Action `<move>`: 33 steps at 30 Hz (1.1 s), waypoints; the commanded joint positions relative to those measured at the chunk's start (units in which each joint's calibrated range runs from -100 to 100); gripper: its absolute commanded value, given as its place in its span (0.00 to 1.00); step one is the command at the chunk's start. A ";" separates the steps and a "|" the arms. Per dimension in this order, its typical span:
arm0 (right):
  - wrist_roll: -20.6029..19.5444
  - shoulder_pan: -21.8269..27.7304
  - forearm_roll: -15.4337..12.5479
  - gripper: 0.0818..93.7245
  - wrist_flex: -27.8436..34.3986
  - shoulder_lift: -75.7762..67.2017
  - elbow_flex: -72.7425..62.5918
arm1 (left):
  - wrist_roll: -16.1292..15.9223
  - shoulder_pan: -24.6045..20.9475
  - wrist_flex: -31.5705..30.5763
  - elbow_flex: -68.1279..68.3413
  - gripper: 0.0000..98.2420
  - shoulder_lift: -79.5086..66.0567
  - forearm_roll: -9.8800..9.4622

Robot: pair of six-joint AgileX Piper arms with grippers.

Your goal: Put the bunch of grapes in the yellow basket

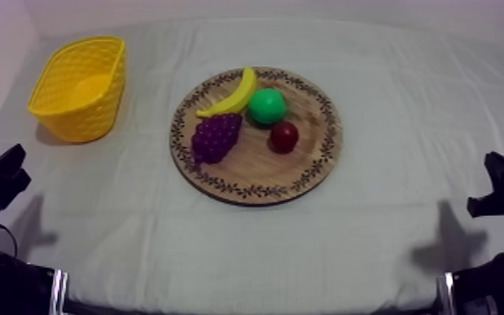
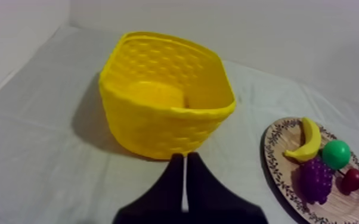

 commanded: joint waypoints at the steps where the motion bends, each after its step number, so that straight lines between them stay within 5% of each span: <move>1: -0.02 0.01 0.01 0.00 -0.01 0.02 -0.01 | -8.14 -0.45 0.01 0.02 0.00 0.00 0.01; 33: -0.01 0.01 0.01 0.00 -0.01 0.02 -0.01 | -7.41 -0.34 -0.07 -8.25 0.00 8.26 0.08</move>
